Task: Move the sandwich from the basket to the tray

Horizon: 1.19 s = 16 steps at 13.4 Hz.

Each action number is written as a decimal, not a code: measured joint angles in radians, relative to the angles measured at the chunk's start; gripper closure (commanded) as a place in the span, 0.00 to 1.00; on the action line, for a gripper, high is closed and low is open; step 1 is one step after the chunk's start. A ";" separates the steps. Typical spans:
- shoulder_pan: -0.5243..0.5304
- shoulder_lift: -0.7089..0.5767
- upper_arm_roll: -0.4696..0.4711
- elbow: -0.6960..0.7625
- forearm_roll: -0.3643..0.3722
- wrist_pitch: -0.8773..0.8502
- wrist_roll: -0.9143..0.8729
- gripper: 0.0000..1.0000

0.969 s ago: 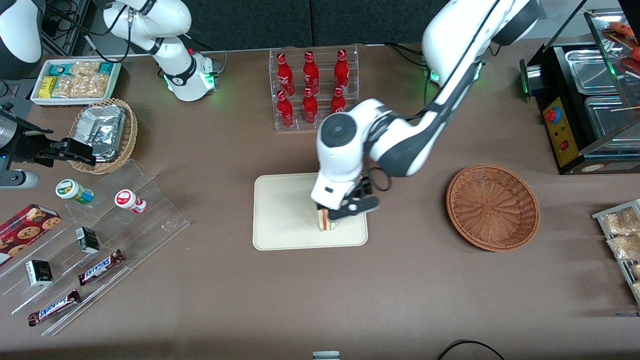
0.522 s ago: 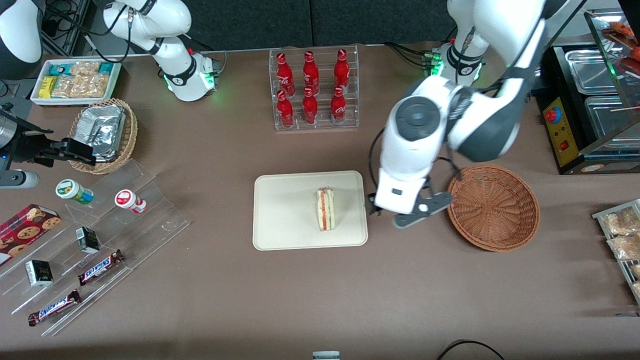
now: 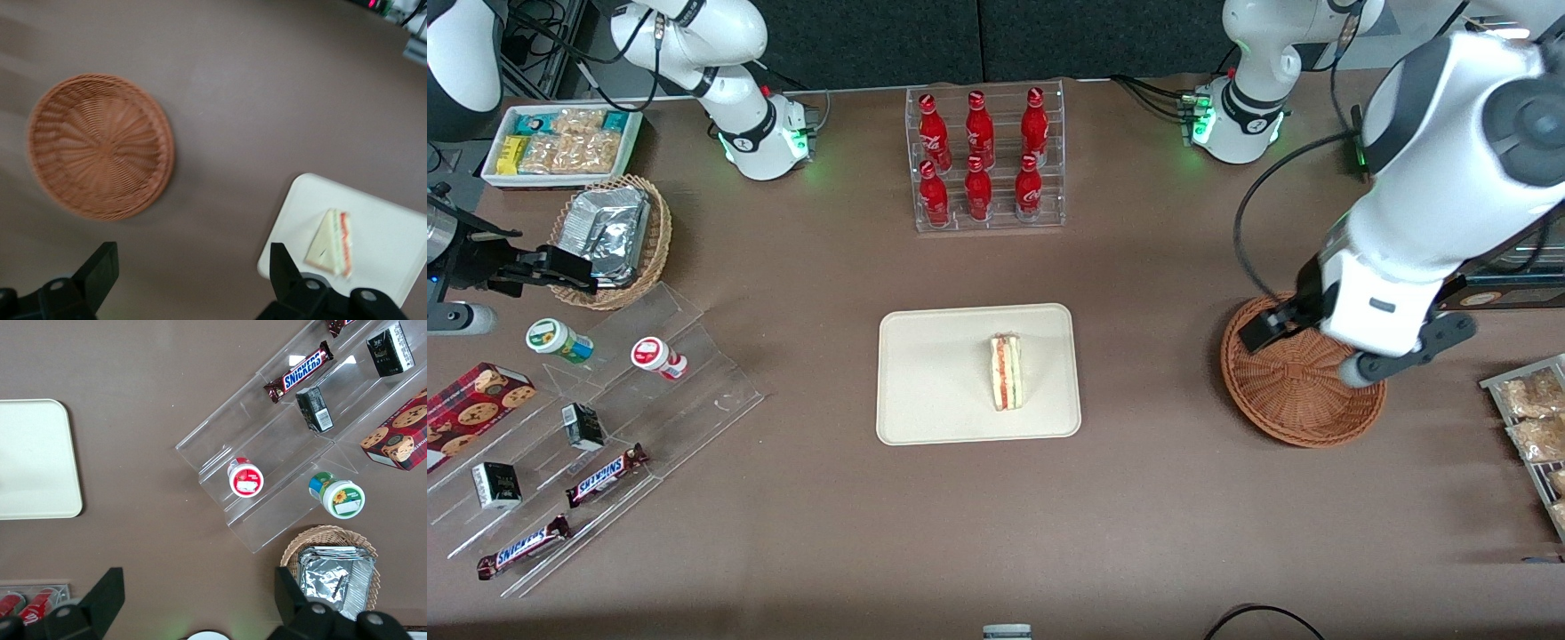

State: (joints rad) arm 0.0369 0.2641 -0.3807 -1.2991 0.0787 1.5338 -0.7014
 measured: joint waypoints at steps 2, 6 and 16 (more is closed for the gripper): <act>0.011 -0.069 0.023 -0.032 -0.018 -0.065 0.103 0.00; -0.038 -0.273 0.255 -0.192 -0.116 -0.103 0.387 0.00; -0.042 -0.478 0.435 -0.377 -0.127 -0.144 0.621 0.00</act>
State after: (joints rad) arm -0.0053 -0.2135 0.0542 -1.6758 -0.0479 1.3893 -0.0803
